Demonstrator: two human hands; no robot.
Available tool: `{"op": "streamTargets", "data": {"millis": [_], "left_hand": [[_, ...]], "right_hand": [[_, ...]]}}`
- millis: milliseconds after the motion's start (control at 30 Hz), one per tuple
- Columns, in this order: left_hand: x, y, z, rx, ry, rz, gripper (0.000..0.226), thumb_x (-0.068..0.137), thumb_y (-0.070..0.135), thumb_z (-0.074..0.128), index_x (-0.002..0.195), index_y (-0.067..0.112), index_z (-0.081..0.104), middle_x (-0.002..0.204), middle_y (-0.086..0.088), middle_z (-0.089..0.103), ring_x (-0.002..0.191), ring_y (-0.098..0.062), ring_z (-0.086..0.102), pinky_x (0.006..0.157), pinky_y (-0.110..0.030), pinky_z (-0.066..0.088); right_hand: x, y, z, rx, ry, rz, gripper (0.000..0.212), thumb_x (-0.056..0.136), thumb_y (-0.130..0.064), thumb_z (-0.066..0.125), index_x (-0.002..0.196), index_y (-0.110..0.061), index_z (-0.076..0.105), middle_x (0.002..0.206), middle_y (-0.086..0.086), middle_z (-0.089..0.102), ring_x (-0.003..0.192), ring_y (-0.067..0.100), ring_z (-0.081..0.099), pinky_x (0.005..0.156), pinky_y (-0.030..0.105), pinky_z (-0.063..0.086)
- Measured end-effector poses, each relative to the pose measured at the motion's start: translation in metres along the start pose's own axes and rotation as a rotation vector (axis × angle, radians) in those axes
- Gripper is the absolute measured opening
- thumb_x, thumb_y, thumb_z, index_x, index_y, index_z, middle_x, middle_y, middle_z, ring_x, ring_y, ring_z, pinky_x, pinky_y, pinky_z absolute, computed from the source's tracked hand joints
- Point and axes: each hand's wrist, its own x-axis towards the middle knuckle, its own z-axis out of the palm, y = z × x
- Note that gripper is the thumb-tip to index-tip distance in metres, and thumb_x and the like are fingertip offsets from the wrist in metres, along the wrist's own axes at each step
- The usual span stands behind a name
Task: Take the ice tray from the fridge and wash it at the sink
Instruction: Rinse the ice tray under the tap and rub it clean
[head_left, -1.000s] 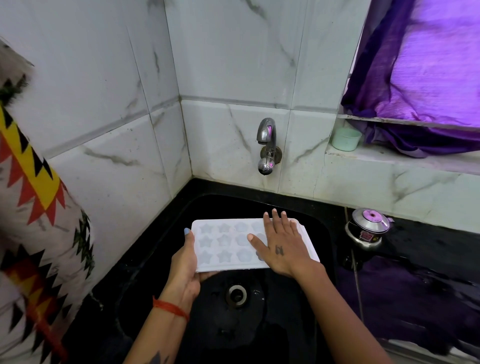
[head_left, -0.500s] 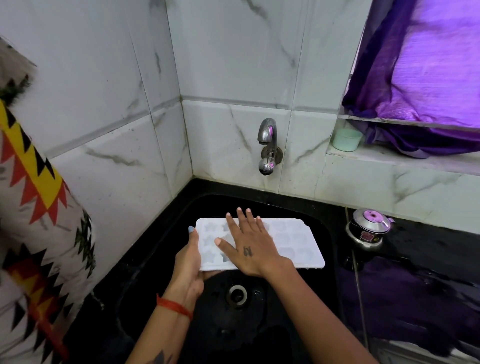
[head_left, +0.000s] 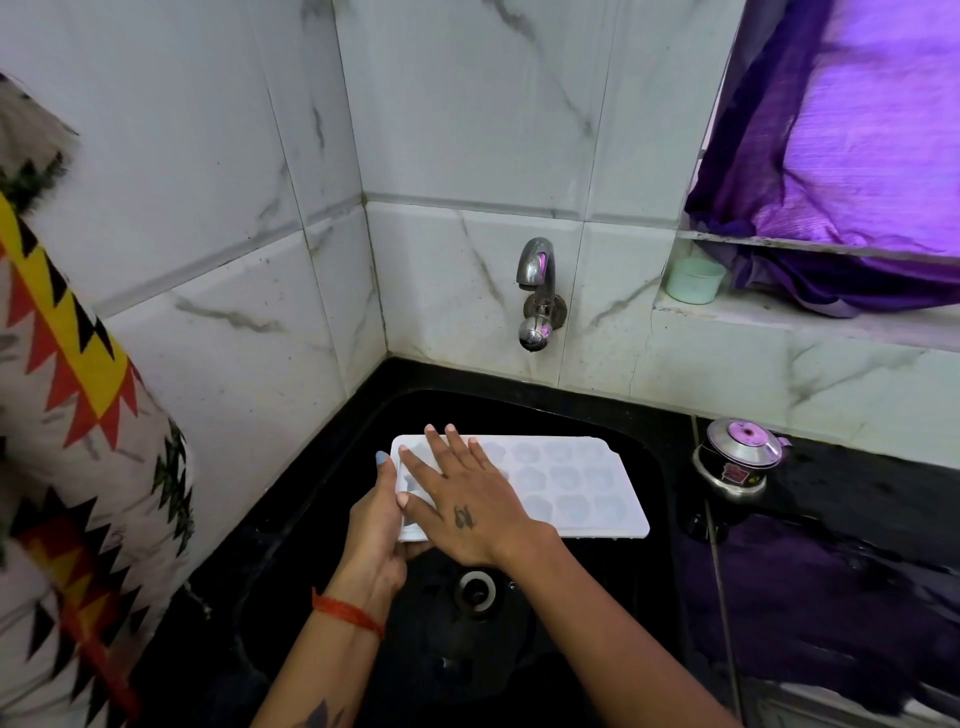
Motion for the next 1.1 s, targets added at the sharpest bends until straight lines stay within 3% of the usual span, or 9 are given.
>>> {"op": "streamTargets", "data": {"millis": [333, 567, 700, 900, 1100], "left_hand": [[0.001, 0.002, -0.006, -0.016, -0.002, 0.007, 0.049, 0.09, 0.059, 0.042, 0.09, 0.017, 0.068, 0.072, -0.005, 0.074, 0.072, -0.021, 0.07, 0.058, -0.033, 0.052], [0.001, 0.006, -0.008, -0.008, 0.018, -0.001, 0.053, 0.091, 0.059, 0.04, 0.095, 0.014, 0.067, 0.088, -0.009, 0.072, 0.081, -0.023, 0.068, 0.06, -0.033, 0.051], [0.002, 0.007, -0.01, -0.012, 0.028, 0.004, 0.051, 0.091, 0.058, 0.041, 0.088, 0.015, 0.068, 0.075, -0.004, 0.072, 0.072, -0.02, 0.067, 0.055, -0.029, 0.053], [0.004, 0.008, -0.012, -0.017, 0.023, -0.01, 0.052, 0.092, 0.058, 0.04, 0.088, 0.013, 0.066, 0.069, -0.006, 0.073, 0.06, -0.021, 0.07, 0.049, -0.03, 0.055], [0.005, 0.006, -0.012, -0.002, 0.002, -0.007, 0.051, 0.092, 0.058, 0.039, 0.091, 0.015, 0.066, 0.07, -0.005, 0.074, 0.066, -0.022, 0.07, 0.056, -0.035, 0.056]], "right_hand": [[-0.01, -0.007, 0.001, 0.01, 0.007, -0.078, 0.053, 0.102, -0.04, 0.02, 0.152, -0.024, 0.008, 0.16, 0.002, 0.0, 0.146, 0.018, -0.011, 0.118, 0.033, -0.011], [-0.022, -0.01, 0.003, 0.003, 0.024, -0.118, 0.051, 0.103, -0.038, 0.022, 0.151, -0.027, 0.012, 0.16, 0.001, 0.001, 0.147, 0.019, -0.01, 0.117, 0.032, -0.013], [-0.03, -0.008, 0.003, -0.048, 0.038, -0.139, 0.05, 0.103, -0.036, 0.023, 0.151, -0.029, 0.011, 0.16, 0.001, 0.0, 0.146, 0.019, -0.011, 0.117, 0.032, -0.014], [-0.044, -0.001, 0.008, -0.064, 0.046, -0.123, 0.064, 0.089, -0.052, -0.001, 0.15, -0.034, 0.009, 0.16, 0.0, -0.001, 0.146, 0.019, -0.012, 0.117, 0.036, -0.015], [-0.057, 0.011, 0.01, -0.05, 0.073, -0.081, 0.068, 0.085, -0.058, -0.001, 0.149, -0.038, 0.006, 0.159, -0.006, -0.005, 0.145, 0.015, -0.016, 0.115, 0.032, -0.017]]}}
